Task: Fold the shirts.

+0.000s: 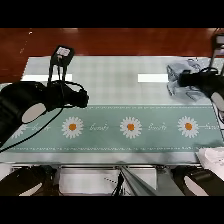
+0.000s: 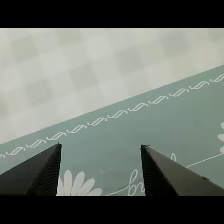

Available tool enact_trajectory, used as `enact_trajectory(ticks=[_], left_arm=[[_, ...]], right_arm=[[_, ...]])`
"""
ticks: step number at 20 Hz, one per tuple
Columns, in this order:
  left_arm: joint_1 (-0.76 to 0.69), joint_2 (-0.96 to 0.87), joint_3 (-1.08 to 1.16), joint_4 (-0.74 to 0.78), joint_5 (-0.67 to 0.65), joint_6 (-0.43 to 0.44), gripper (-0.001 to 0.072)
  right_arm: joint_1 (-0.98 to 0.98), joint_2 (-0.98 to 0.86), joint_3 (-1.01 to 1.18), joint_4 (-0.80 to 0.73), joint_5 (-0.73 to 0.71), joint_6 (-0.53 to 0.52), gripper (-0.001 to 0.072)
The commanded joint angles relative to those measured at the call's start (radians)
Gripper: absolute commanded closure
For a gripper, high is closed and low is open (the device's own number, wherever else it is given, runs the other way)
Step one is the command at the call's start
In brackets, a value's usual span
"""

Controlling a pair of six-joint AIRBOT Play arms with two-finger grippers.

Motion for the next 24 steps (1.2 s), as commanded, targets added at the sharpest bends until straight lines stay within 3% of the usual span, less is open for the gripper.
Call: enact_trajectory(ticks=[1, 3, 6, 10, 14, 18, 19, 20, 21, 24], left_arm=[[0.001, -0.001, 0.000, -0.002, -0.022, 0.097, 0.0132], [0.007, -0.002, 0.000, -0.002, -0.022, 0.166, 0.0132], [0.006, -0.002, 0.000, -0.002, -0.019, 0.175, 0.0131], [0.007, -0.002, 0.000, -0.002, -0.020, 0.175, 0.0132], [0.006, -0.002, 0.000, -0.002, -0.019, 0.175, 0.0132], [0.007, -0.002, 0.000, -0.002, -0.019, 0.175, 0.0132], [0.006, -0.002, 0.000, -0.002, -0.019, 0.175, 0.0131], [0.007, -0.002, 0.000, -0.002, -0.019, 0.175, 0.0132], [0.006, -0.002, 0.000, -0.002, -0.022, 0.175, 0.0132], [0.006, -0.002, 0.023, -0.003, -0.003, 0.175, 0.0132]], right_arm=[[-0.282, -0.089, 0.000, -0.068, -0.148, 0.155, 0.0108], [-0.425, -0.151, 0.000, 0.055, -0.201, 0.154, 0.0107], [-0.548, -0.258, 0.000, 0.305, -0.293, 0.147, 0.0108], [-0.549, -0.421, 0.000, 0.541, -0.504, 0.135, 0.0108], [-0.483, -0.561, 0.000, 0.586, -0.652, 0.136, 0.0108], [-0.425, -0.680, 0.032, 0.589, -0.684, 0.137, 0.0119], [-0.413, -0.697, 0.038, 0.591, -0.709, 0.137, 0.0255], [-0.404, -0.699, 0.040, 0.591, -0.745, 0.137, 0.0547], [-0.399, -0.685, 0.040, 0.598, -0.786, 0.140, 0.0687], [-0.391, -0.564, 0.048, 0.596, -0.851, 0.139, 0.0688]])
